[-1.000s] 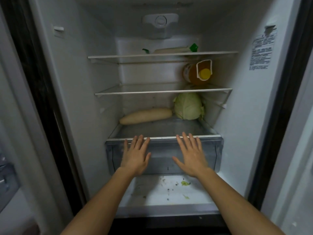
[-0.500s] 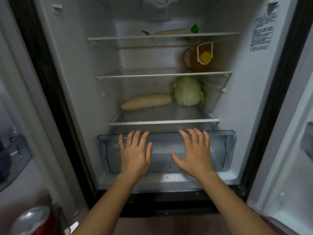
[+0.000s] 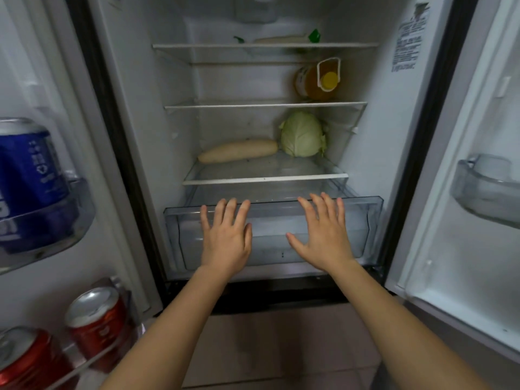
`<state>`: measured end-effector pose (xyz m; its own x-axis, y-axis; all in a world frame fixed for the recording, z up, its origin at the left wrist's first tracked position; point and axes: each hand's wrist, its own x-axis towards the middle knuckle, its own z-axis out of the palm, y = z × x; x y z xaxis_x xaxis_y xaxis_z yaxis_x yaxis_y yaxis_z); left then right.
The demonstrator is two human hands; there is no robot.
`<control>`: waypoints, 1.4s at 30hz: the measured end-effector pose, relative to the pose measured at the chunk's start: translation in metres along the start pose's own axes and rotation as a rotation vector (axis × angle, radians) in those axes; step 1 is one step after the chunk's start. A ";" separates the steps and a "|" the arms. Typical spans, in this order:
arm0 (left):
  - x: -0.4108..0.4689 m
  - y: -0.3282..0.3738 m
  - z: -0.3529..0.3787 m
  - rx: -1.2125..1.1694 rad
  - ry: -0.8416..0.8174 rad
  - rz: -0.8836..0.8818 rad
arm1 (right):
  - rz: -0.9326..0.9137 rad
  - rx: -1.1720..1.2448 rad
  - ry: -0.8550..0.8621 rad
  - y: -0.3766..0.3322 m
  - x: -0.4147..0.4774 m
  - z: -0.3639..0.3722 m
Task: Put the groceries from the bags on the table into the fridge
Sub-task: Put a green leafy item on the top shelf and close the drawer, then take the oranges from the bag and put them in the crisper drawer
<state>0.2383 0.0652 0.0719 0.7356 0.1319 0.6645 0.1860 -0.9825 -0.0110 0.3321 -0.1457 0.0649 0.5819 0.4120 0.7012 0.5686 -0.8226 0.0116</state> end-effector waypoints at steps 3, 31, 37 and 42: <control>-0.001 -0.006 -0.008 -0.012 -0.077 0.030 | -0.002 -0.013 -0.074 0.002 -0.002 -0.005; -0.377 -0.079 -0.267 0.490 -0.111 -0.619 | -0.489 0.795 -0.055 -0.298 -0.163 -0.069; -0.548 -0.151 -0.409 0.642 -0.107 -0.929 | -0.643 0.948 -0.104 -0.482 -0.238 -0.157; -0.661 -0.187 -0.501 0.736 -0.124 -1.127 | -0.870 0.983 -0.193 -0.610 -0.320 -0.218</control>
<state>-0.6092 0.0962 0.0095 -0.0016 0.8624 0.5063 0.9967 -0.0397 0.0708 -0.3275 0.1390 -0.0113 -0.1574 0.7728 0.6148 0.9295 0.3263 -0.1722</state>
